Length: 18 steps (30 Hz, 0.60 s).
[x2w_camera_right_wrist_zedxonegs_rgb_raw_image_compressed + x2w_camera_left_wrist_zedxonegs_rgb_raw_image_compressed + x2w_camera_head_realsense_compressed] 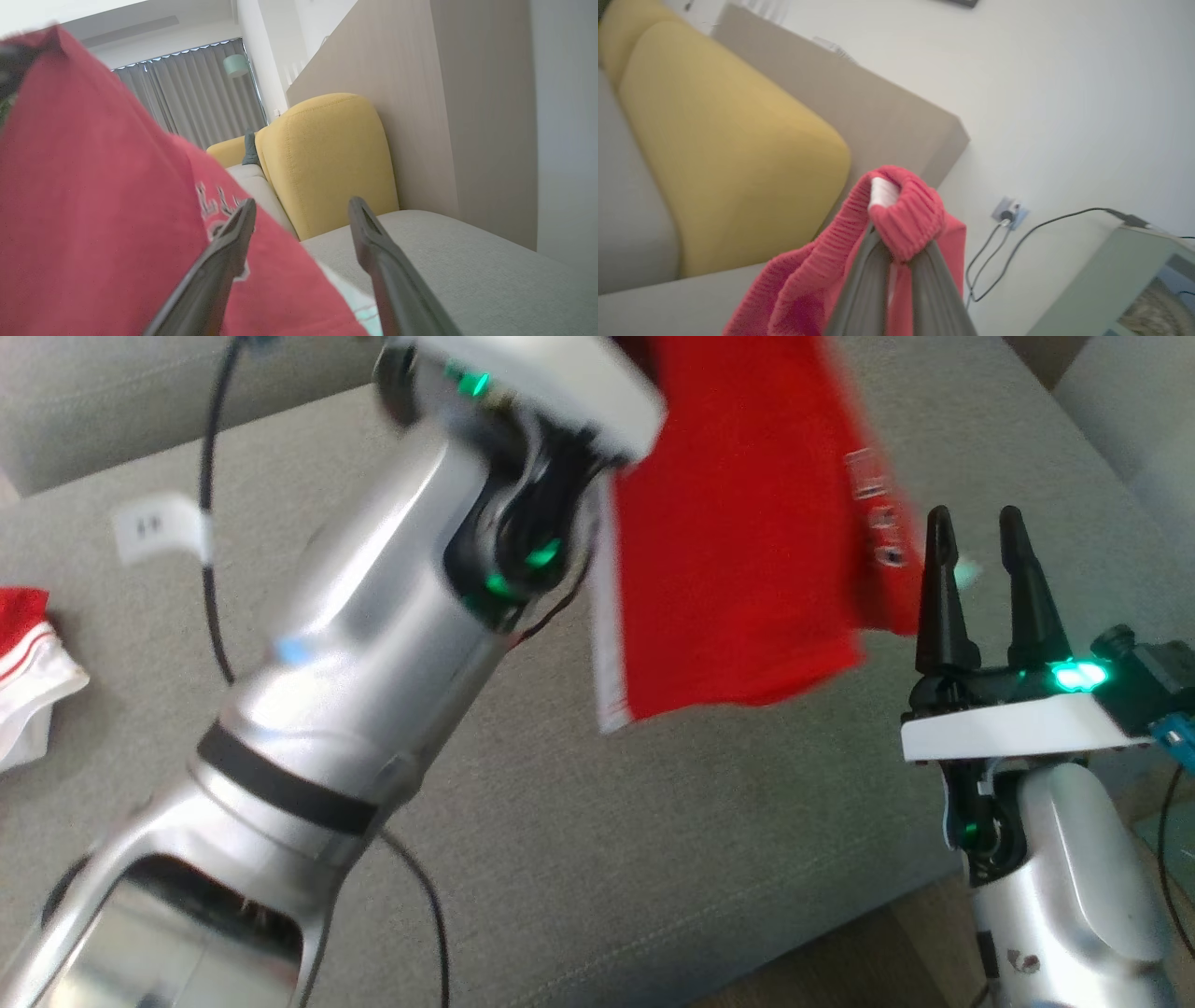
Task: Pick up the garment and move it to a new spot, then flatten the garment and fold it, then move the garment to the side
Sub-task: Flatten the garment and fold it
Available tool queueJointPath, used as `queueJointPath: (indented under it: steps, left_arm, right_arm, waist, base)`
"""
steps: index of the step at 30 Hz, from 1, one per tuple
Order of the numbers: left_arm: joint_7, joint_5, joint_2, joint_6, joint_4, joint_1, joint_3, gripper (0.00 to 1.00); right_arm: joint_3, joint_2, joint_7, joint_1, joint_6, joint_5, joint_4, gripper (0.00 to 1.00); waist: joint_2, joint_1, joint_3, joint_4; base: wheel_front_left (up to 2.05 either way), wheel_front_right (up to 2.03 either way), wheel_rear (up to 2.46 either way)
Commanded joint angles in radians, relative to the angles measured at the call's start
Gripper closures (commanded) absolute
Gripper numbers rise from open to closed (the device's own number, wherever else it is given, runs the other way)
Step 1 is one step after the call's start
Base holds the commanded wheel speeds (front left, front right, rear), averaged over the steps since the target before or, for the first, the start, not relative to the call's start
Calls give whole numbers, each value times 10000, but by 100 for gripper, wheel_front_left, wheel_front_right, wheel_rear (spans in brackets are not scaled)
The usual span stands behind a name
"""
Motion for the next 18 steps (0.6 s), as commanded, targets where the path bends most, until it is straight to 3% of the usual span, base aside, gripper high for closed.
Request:
queueJointPath:
  steps: [1,10,15,16,17,18]
  left_arm:
    - [-244,153,374,31,294,27,338,100]
    - [-831,1166,936,-520,3767,1679,195,100]
    - [-855,1782,983,-581,4816,1947,865,100]
    - [-856,1938,1000,-580,4935,1974,1051,87]
    - [-857,2095,1014,-583,5027,1985,1246,50]
    - [-857,2243,1023,-569,5091,1986,1472,0]
  right_arm:
    - [154,3,-93,-524,-7,25,-407,0]
    - [318,3,-93,-697,-7,-319,-372,0]
    - [458,3,-93,-845,-7,-573,-297,0]
    - [510,3,-93,-869,-7,-623,-268,0]
    - [570,3,-93,-893,-7,-674,-236,0]
    - [624,3,-93,-916,-7,-719,-202,0]
  waist:
    - [-1,0,147,157]
    - [-1,0,721,831]
    - [-1,0,875,1176]
    - [-1,0,890,1244]
    - [-1,0,896,1306]
    - [-1,0,901,1369]
  base:
    - [0,0,0]
    - [0,0,0]
    - [0,0,0]
    - [0,0,0]
    - [0,0,0]
    - [0,0,0]
